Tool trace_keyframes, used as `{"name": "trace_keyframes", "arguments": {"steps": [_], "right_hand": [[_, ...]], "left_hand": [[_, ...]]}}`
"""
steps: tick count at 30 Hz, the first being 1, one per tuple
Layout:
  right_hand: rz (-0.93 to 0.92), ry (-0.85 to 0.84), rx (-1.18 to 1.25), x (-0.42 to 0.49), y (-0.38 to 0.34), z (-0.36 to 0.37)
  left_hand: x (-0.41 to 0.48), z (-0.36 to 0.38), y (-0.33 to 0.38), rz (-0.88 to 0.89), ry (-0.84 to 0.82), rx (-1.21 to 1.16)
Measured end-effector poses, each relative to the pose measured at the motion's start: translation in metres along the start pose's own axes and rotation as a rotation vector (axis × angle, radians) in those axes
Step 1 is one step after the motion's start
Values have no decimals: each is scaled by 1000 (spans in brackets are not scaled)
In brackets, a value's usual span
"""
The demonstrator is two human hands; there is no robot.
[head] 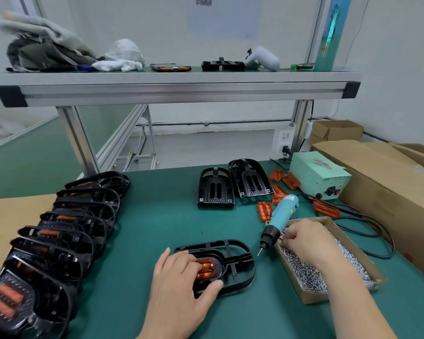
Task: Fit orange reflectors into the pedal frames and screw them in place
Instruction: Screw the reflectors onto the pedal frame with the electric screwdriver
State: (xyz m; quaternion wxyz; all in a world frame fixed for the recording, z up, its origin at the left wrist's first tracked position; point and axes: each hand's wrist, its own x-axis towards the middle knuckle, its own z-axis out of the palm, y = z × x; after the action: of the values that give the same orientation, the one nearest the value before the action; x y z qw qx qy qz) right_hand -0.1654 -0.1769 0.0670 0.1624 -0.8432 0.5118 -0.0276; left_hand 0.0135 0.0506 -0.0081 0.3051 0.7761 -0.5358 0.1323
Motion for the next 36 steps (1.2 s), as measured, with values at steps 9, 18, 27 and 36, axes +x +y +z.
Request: {"name": "trace_keyframes", "arguments": {"steps": [9, 18, 27, 36], "right_hand": [[1, 47, -14, -2, -3, -7], [-7, 107, 81, -5, -5, -10], [-196, 272, 478, -35, -45, -21], [-279, -89, 1089, -58, -96, 17]], "left_hand": [[0, -5, 4, -19, -3, -22], [0, -6, 5, -29, -4, -31], [7, -15, 17, -64, 89, -226], [31, -38, 52, -248, 216, -522]]}}
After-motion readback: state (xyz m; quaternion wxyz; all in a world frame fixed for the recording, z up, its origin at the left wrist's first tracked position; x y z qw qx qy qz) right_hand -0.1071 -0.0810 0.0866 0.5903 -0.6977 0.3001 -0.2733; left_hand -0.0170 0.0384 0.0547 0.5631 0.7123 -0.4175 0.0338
